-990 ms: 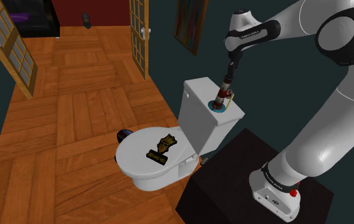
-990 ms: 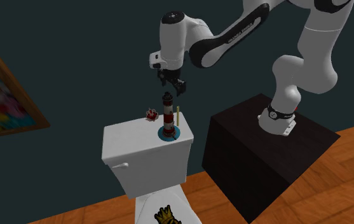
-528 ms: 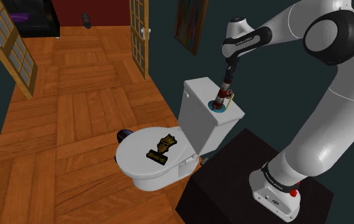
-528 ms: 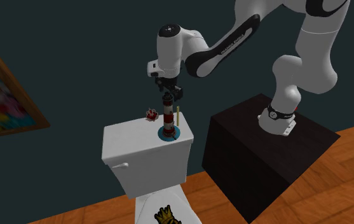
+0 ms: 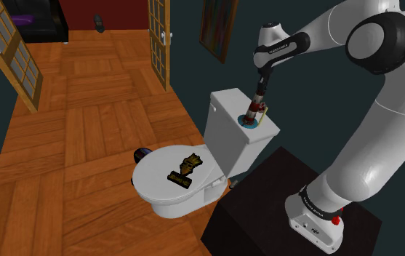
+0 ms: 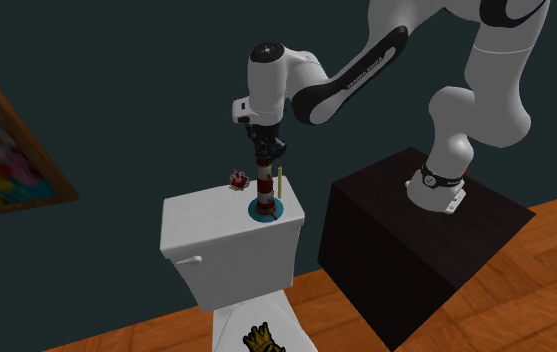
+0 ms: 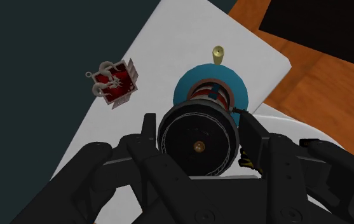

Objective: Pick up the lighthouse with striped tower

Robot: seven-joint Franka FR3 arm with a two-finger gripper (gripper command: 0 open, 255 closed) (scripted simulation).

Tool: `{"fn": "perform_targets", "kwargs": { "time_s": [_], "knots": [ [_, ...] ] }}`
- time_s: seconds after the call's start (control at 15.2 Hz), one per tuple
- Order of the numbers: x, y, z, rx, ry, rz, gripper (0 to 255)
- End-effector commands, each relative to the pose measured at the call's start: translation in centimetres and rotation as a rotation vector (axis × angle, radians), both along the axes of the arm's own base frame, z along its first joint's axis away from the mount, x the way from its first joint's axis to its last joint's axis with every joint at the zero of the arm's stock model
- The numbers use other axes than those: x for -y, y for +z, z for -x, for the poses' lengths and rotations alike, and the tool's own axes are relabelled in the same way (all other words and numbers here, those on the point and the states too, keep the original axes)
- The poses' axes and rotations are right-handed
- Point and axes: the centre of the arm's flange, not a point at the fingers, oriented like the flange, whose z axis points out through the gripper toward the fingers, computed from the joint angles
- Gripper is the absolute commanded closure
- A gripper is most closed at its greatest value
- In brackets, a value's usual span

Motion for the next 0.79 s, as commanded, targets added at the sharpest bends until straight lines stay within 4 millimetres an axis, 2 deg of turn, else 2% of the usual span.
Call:
{"fn": "perform_targets", "kwargs": {
  "time_s": [0.0,0.2,0.73],
  "knots": [
    [0.1,0.0,0.1,-0.001,-0.001,0.0,255],
    [0.0,-0.1,0.0,-0.001,-0.001,0.0,255],
    [0.0,4.1,0.0,-0.001,-0.001,0.0,255]
  ]
}}
